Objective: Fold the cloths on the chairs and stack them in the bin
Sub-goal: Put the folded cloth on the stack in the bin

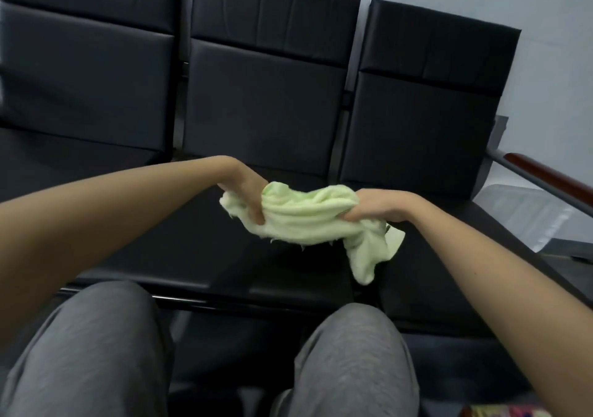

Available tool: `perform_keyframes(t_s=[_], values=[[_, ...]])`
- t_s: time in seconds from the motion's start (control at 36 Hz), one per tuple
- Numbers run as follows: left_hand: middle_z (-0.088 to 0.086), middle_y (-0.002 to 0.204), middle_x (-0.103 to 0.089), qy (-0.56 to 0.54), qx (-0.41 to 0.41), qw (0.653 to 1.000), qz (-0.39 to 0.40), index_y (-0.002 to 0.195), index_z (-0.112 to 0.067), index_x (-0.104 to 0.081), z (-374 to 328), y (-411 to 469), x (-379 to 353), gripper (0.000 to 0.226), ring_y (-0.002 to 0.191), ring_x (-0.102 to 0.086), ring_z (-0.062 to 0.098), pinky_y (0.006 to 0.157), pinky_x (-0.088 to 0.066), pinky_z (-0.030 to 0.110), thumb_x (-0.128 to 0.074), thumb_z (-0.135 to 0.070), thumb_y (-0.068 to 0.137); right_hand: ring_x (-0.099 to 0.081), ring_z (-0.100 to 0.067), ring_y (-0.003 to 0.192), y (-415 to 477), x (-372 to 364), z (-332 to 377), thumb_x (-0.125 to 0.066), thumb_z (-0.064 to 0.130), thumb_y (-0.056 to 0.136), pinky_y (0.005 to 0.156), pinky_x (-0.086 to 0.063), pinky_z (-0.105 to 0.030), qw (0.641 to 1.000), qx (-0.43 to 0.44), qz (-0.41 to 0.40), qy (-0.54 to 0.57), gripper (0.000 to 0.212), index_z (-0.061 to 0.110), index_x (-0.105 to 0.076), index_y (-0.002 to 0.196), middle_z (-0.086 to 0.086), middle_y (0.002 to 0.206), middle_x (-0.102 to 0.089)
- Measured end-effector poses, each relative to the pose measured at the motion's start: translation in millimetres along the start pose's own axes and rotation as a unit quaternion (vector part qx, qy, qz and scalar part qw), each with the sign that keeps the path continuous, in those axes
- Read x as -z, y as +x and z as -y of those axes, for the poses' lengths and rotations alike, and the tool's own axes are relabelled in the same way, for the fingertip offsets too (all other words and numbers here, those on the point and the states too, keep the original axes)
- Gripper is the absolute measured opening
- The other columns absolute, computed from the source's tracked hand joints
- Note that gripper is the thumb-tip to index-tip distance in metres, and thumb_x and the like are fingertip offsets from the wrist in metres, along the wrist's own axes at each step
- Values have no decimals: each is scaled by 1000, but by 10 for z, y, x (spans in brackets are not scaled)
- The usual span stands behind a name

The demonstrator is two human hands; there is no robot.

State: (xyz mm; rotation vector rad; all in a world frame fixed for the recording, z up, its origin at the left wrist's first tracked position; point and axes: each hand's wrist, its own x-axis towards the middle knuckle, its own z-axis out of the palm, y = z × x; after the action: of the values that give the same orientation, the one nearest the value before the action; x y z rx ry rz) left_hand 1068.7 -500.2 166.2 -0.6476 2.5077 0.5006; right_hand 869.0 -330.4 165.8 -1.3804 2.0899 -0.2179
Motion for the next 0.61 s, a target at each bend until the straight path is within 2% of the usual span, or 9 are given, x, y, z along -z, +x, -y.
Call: perform_keyframes(t_s=[0.06,0.11,0.19,0.28,0.33,0.39,0.5,0.56,0.61], values=[[-6,111,-65,-106,-39,993,23,118,-20,-57,53,4,-31,27,109,-59,15,95,-44,31,-60,-18,92,-67,-20,100,-7,-29,39,-71,46,80,91,-53,-34,995,-19,98,1,48,13,-63,114,-5,108,-70],[2,107,-67,-241,-85,966,31,113,-16,-59,157,20,-59,19,101,-64,19,90,-49,34,-55,-17,94,-65,-16,104,34,-58,30,-73,39,79,97,-50,-34,985,-55,162,-36,46,16,-61,117,-1,112,-68],[9,119,-65,-383,-132,912,57,119,-14,-58,286,90,-123,48,109,-63,24,94,-50,37,-68,-40,80,-62,-22,112,137,-92,-2,-74,17,81,103,-45,-42,963,-97,245,-52,46,13,-59,124,-5,119,-66],[4,114,-68,-377,-125,906,145,117,-17,-60,333,204,-149,83,104,-65,18,88,-53,33,-85,-59,49,-63,-25,109,264,-85,36,-72,17,82,99,-49,-43,968,-126,193,-102,41,11,-59,120,-7,117,-66],[0,111,-68,-313,-79,927,193,114,-21,-62,317,258,-130,77,100,-65,15,86,-53,32,-87,-53,49,-63,-24,103,389,-67,80,-70,23,82,89,-54,-39,968,-119,115,-187,34,12,-59,113,-6,113,-65],[1,110,-66,-222,-6,957,188,115,-18,-62,249,320,-97,51,97,-64,15,78,-54,28,-81,-32,69,-62,-20,94,503,-43,119,-66,22,83,74,-52,-30,966,-90,42,-239,24,14,-61,105,-4,106,-64],[3,81,-63,-62,119,987,-86,85,-12,-61,209,502,225,9,71,-59,18,64,-48,28,-64,-20,83,-58,-20,84,800,252,186,-57,13,85,68,-46,-30,960,-31,-120,-252,4,15,-58,88,-5,99,-62],[3,77,-60,-101,101,946,-290,84,-11,-58,242,515,568,11,71,-57,21,61,-45,29,-58,-22,85,-59,-26,92,889,556,255,-51,14,87,75,-50,-35,951,-12,-248,-183,17,13,-59,102,-6,106,-62],[6,82,-61,-199,57,864,-458,91,-11,-60,244,436,978,12,76,-59,25,57,-46,34,-51,-19,90,-58,-31,96,906,891,416,-48,14,89,72,-47,-36,913,22,-387,-126,19,11,-54,106,-10,108,-59]])
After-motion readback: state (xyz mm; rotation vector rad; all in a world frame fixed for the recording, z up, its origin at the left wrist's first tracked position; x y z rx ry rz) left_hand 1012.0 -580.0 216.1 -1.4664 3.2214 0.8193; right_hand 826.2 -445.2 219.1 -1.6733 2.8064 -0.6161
